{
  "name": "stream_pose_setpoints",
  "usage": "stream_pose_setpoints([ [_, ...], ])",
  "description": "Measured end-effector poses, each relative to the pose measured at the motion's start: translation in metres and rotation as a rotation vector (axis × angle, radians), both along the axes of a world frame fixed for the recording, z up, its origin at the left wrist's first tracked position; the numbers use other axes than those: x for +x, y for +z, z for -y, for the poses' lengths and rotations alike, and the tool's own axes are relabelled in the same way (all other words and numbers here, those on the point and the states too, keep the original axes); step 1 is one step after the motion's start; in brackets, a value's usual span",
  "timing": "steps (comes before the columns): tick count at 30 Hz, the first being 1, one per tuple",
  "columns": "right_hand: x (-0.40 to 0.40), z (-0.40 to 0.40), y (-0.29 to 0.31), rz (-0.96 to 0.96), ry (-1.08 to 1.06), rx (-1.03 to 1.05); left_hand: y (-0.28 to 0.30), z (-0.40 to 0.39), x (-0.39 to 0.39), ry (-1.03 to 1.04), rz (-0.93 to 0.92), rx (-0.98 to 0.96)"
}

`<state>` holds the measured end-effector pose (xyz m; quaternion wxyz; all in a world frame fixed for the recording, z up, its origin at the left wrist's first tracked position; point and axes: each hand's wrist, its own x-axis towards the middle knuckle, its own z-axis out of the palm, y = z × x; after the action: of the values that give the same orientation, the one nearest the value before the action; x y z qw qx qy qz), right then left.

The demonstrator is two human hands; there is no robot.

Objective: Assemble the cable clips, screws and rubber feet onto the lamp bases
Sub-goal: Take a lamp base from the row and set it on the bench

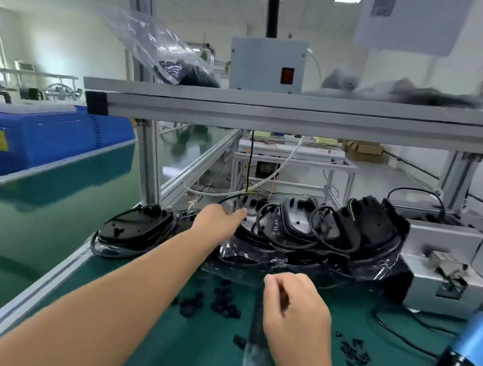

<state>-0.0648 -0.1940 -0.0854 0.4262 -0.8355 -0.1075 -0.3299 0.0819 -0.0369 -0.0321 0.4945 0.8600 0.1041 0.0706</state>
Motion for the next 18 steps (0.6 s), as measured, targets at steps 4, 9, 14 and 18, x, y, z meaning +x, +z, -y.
stream_pose_setpoints([
  [4,0.007,0.008,-0.005,-0.078,-0.044,-0.018,-0.003,0.02,0.029,0.022,-0.117,-0.105],
  [9,0.009,0.008,-0.006,-0.089,-0.061,-0.008,-0.01,0.022,0.043,0.064,-0.201,-0.44],
  [14,0.011,0.01,-0.009,-0.104,-0.055,-0.003,-0.009,0.016,0.033,0.121,-0.133,-0.6],
  [18,0.01,0.009,-0.008,-0.146,-0.05,-0.006,-0.004,-0.005,0.005,0.136,-0.036,-0.613],
])
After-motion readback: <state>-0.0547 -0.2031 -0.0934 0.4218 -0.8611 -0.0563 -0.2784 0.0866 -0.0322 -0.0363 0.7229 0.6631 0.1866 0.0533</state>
